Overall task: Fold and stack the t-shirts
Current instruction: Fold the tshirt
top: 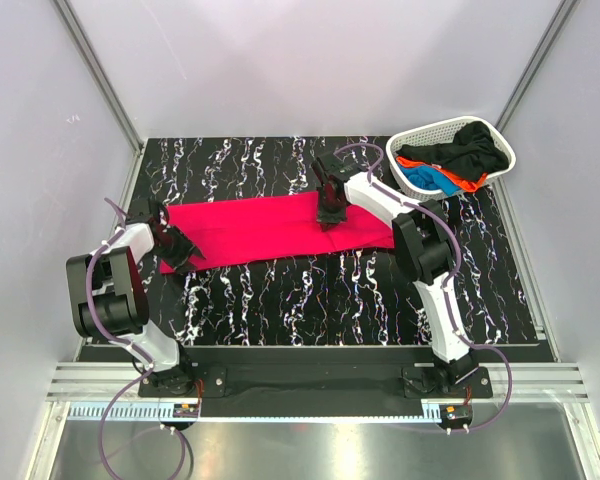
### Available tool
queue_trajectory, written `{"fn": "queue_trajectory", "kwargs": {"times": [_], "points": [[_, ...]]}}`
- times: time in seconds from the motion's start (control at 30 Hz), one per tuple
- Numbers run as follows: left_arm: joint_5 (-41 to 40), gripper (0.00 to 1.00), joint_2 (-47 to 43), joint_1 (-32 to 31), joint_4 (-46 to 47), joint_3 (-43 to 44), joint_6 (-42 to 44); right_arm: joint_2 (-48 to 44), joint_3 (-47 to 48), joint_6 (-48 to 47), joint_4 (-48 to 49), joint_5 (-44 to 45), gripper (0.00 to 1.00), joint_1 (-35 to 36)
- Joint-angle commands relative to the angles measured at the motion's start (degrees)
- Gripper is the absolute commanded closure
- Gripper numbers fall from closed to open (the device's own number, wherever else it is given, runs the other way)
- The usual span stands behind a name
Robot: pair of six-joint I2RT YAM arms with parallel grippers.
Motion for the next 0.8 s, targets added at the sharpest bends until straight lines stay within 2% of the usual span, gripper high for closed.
{"fn": "queue_trajectory", "kwargs": {"times": [0.0,0.3,0.53,0.77], "points": [[0.8,0.58,-0.2,0.0,0.3,1.0,-0.1,-4.3,-0.1,-0.1,1.1,0.9,1.0,-0.3],[0.5,0.58,1.5,0.1,0.2,0.6,0.0,-1.8,-0.7,1.7,2.3,0.1,1.0,-0.2],[-0.3,0.58,2.3,0.5,0.1,0.8,0.5,2.7,6.1,-0.1,2.6,5.1,1.0,-0.5],[-0.7,0.58,3.1,0.9,-0.2,0.7,1.2,7.3,11.0,-0.2,2.5,4.6,1.0,-1.3]]}}
